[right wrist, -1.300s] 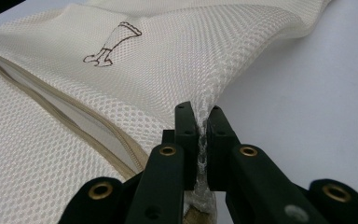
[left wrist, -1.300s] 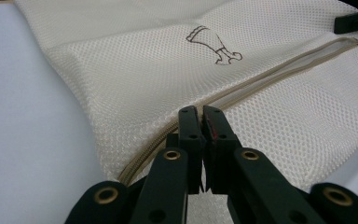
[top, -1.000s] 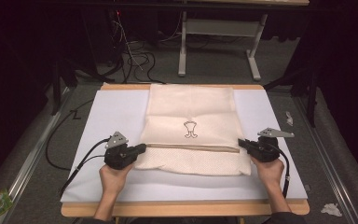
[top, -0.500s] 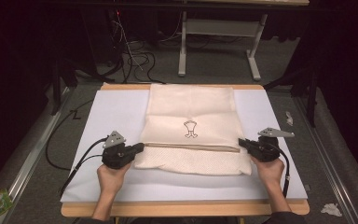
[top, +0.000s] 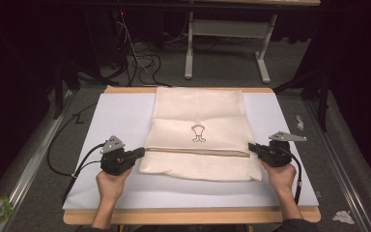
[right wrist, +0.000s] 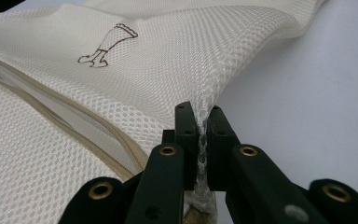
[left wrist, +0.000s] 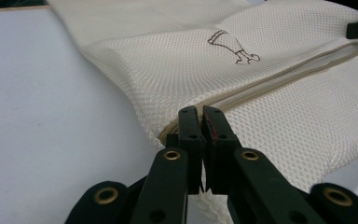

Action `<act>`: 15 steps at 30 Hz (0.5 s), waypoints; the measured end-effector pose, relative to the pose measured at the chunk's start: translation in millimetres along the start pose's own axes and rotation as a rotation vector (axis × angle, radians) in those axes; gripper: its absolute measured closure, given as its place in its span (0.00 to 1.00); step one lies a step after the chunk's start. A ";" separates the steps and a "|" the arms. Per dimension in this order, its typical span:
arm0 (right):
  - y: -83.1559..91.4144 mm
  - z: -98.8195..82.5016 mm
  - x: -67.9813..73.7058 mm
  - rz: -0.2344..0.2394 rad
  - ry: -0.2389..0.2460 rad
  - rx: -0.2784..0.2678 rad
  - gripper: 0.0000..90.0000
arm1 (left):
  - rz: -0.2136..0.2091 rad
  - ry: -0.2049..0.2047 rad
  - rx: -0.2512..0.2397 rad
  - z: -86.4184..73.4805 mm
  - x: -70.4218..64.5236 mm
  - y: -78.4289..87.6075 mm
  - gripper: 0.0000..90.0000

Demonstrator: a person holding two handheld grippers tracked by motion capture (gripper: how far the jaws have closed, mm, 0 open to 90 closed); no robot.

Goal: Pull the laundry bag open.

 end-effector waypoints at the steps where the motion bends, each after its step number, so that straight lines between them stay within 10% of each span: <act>1: 0.3 0.9 -0.3 0.003 -0.002 -0.006 0.97 | 0.002 -0.001 0.002 -0.2 0.2 -0.2 0.97; 15: 0.9 2.8 -3.7 -0.001 -0.013 -0.008 0.97 | 0.010 -0.003 0.001 1.9 2.6 3.5 0.97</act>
Point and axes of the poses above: each handheld gripper's, and its own axes: y roughly backward along the jaws, z roughly out of its top, x roughly to its left, the point moved 6 cm from there along -y, roughly forward along the jaws, and after that the axes turned 8 degrees about -z, right-handed, at the moved point
